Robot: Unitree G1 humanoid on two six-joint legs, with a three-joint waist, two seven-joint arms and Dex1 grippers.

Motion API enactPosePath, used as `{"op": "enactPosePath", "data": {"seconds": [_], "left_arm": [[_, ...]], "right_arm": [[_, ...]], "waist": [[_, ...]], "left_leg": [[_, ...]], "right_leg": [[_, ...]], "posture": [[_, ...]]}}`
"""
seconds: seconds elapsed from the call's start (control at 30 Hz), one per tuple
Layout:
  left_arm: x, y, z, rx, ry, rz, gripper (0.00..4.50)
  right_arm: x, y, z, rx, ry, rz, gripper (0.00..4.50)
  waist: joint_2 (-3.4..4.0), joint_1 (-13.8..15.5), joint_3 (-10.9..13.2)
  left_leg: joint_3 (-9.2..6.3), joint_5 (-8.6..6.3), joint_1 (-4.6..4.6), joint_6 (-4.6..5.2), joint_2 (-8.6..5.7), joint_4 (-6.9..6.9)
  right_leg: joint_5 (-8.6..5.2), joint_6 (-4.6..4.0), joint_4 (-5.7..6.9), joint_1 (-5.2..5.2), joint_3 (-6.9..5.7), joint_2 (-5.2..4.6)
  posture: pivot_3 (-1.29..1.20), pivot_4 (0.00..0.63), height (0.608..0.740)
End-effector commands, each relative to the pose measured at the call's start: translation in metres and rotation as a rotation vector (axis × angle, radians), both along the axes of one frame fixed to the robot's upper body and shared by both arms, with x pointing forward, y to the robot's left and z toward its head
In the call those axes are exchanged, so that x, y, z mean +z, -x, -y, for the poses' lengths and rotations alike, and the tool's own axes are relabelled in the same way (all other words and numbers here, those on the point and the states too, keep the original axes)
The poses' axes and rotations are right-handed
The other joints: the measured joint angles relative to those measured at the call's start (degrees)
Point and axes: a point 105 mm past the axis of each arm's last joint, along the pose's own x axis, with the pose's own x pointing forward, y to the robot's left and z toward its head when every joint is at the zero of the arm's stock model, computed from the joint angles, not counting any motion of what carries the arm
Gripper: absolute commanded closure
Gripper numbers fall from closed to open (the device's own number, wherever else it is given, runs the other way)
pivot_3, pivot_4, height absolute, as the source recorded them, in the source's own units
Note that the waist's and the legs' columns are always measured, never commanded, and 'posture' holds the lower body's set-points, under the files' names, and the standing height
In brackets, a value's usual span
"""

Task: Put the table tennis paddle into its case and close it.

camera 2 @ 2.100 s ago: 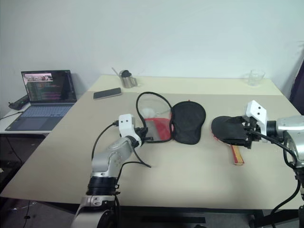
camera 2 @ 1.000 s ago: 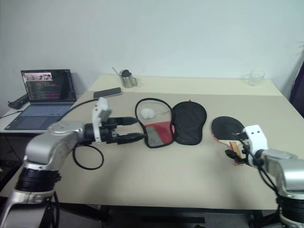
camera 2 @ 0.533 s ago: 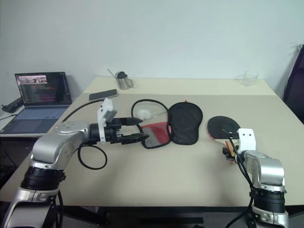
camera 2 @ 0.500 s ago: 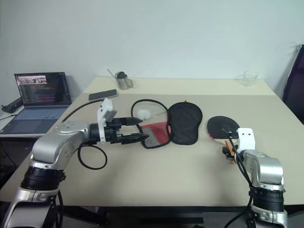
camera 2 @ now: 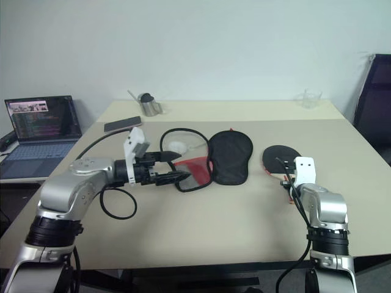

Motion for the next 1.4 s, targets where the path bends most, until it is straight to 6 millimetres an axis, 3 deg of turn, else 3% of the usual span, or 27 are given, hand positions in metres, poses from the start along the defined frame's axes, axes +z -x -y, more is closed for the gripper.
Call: {"op": "enactPosePath", "data": {"seconds": [0.03, 0.13, 0.23, 0.27, 0.37, 0.53, 0.73, 1.0, 1.4], "left_arm": [[0.016, 0.000, -0.010, 0.028, -0.009, 0.069, 0.00], [0.018, -0.002, -0.020, 0.065, -0.017, 0.075, 0.00], [0.017, -0.005, -0.032, 0.112, -0.024, 0.075, 0.00], [0.016, -0.005, -0.033, 0.119, -0.027, 0.074, 0.00], [0.010, 0.001, -0.030, 0.112, -0.018, 0.059, 0.00], [0.004, 0.008, -0.027, 0.128, -0.021, 0.047, 0.00], [0.001, 0.017, -0.030, 0.161, -0.018, 0.038, 0.00], [-0.001, 0.025, -0.030, 0.182, -0.021, 0.025, 0.00], [0.002, 0.029, -0.028, 0.180, -0.031, 0.021, 0.00]], "right_arm": [[0.065, -0.010, -0.019, 0.076, -0.015, 0.188, 3.43], [0.112, -0.020, -0.037, 0.099, -0.020, 0.307, 3.43], [0.146, -0.032, -0.075, 0.144, -0.078, 0.381, 3.43], [0.149, -0.034, -0.084, 0.152, -0.086, 0.379, 3.43], [0.143, -0.049, -0.136, 0.189, -0.158, 0.346, 3.43], [0.121, -0.068, -0.177, 0.184, -0.191, 0.302, 3.43], [0.095, -0.077, -0.189, 0.154, -0.196, 0.235, 3.43], [0.081, -0.078, -0.186, 0.132, -0.173, 0.201, 3.43], [0.045, -0.069, -0.191, 0.127, -0.155, 0.112, 3.43]], "waist": [[0.09, 0.0, 0.1], [0.19, 0.0, 0.1], [0.19, -0.3, 0.1], [0.17, -0.4, 0.1], [0.08, -0.4, 0.0], [0.05, 0.1, 0.0], [0.05, -0.2, 0.0], [0.05, -1.3, 0.0], [0.04, -1.3, 0.0]], "left_leg": [[0.04, 0.00, -0.02, 0.00, 0.01, -0.02], [0.13, 0.01, -0.07, -0.02, 0.01, -0.05], [0.22, 0.05, -0.09, -0.09, 0.04, -0.11], [0.26, 0.06, -0.10, -0.11, 0.05, -0.16], [0.29, 0.08, -0.04, -0.16, 0.08, -0.43], [0.57, 0.12, -0.27, -0.23, 0.04, -0.62], [0.79, 0.15, -1.10, -0.27, 0.02, -0.60], [1.00, 0.15, -0.97, -0.26, 0.09, -0.67], [1.06, 0.15, -0.96, -0.26, 0.13, -0.62]], "right_leg": [[0.00, 0.00, 0.01, -0.06, 0.07, 0.04], [0.00, 0.00, 0.05, -0.19, 0.18, 0.05], [0.00, -0.01, 0.05, -0.33, 0.36, 0.14], [0.00, -0.02, 0.07, -0.42, 0.43, 0.17], [0.00, -0.03, -0.03, -0.45, 0.48, 0.18], [0.02, -0.05, -0.10, -0.85, 0.72, 0.12], [0.04, -0.03, -0.18, -1.65, 0.82, 0.04], [0.04, -0.03, -0.02, -1.69, 1.02, 0.12], [0.04, -0.03, 0.10, -1.74, 1.08, 0.16]], "posture": [[0.00, 0.150, 0.740], [0.00, 0.150, 0.740], [0.00, 0.150, 0.740], [0.00, 0.150, 0.740], [0.00, 0.150, 0.740], [0.00, 0.150, 0.740], [0.00, 0.150, 0.740], [0.00, 0.150, 0.740], [0.00, 0.150, 0.740]]}}
